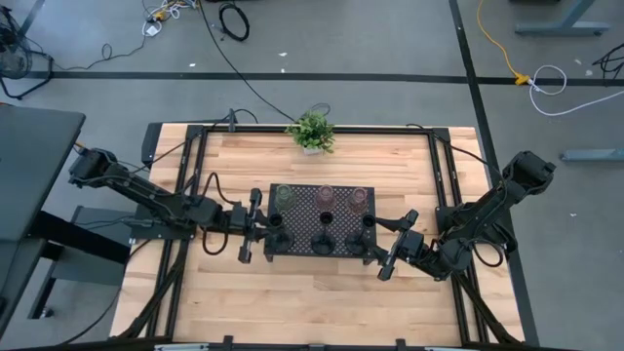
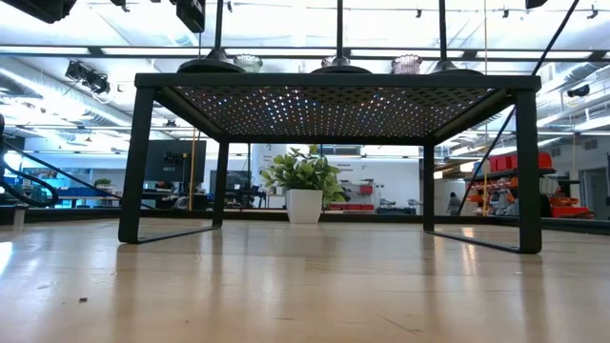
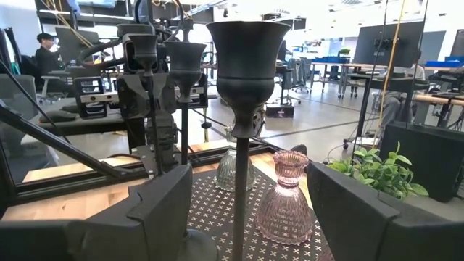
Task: Pick & Place candle stick holders
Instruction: Put the black candle holder on the shelf aligned with the other black candle holder
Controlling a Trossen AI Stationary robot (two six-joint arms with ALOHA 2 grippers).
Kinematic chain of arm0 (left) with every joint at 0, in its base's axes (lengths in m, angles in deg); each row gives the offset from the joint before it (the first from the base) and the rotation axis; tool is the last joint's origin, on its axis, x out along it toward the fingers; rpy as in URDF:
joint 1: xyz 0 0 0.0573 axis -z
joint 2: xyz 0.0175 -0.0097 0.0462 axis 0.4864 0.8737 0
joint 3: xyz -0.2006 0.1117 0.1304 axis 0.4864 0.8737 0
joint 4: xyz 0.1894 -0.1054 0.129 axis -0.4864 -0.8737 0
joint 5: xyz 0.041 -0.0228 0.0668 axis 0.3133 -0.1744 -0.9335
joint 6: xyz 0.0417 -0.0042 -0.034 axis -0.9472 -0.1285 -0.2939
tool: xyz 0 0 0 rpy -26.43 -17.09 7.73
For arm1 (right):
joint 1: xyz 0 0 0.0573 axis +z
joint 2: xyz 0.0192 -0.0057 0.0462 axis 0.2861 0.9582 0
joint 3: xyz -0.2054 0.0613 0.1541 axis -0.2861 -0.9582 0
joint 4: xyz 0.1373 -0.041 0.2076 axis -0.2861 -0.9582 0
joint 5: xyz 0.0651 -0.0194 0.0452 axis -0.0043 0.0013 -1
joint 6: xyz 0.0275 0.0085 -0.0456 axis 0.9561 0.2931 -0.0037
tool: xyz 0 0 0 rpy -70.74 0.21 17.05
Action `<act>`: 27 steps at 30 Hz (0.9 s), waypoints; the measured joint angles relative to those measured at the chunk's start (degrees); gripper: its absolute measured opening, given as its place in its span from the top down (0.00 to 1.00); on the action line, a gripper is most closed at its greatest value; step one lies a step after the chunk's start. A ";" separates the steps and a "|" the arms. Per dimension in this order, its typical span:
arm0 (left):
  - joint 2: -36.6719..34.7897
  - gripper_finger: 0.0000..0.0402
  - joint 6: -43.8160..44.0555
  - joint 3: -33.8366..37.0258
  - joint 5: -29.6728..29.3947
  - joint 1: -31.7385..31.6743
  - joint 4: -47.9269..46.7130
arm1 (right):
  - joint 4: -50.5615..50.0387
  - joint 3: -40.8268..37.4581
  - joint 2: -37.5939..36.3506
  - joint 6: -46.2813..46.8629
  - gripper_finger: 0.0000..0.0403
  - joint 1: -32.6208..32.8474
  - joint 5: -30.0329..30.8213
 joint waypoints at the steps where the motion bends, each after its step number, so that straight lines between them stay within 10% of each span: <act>1: 0.02 0.93 -0.02 0.00 -0.04 0.00 -0.06 | 0.00 0.00 0.00 0.00 0.32 0.00 0.00; 27: -0.03 0.84 -0.29 -0.02 -2.97 0.02 -0.70 | -0.27 0.00 0.00 0.00 0.32 0.02 0.05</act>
